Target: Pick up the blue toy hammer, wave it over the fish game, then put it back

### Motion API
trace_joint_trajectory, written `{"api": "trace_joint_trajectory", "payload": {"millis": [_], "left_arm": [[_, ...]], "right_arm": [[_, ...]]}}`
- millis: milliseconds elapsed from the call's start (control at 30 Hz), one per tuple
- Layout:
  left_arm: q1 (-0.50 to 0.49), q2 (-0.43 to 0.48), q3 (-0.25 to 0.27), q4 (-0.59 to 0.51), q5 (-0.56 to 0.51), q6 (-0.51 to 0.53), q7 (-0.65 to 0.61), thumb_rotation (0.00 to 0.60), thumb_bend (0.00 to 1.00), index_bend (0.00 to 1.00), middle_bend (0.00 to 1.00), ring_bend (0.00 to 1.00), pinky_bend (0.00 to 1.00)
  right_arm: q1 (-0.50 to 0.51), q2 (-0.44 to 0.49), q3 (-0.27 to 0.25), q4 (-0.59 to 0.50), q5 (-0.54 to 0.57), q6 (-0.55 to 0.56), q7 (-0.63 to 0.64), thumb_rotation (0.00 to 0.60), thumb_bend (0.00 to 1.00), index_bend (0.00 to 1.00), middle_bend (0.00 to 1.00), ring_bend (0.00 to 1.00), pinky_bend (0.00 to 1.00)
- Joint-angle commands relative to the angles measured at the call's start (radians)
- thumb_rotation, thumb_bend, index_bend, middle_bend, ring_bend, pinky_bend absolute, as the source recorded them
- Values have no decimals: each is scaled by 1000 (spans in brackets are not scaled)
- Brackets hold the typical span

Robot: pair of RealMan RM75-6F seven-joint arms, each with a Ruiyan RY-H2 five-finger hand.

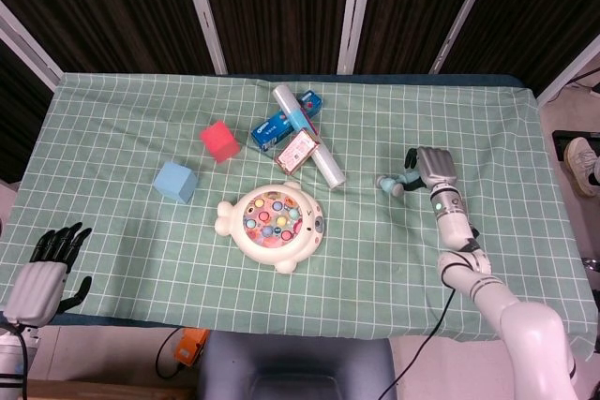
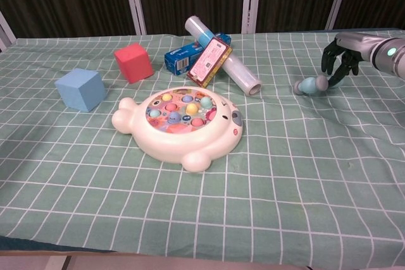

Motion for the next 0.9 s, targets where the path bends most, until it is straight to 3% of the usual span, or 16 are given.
{"api": "trace_joint_trajectory", "payload": {"millis": [33,900], "left_arm": [[-3,-2,-3,1,-7,-5,2,600,419,0,30,0,61],[-21,-16,-17,11,-56,-43,27,600,419,0,30,0,61]], "right_arm": [[16,-10,6,19,1,-13,3,600,307,620,572,677,717],[115,-82,69,193,57,-119,-26,600,305,613,566,675,714]]}}
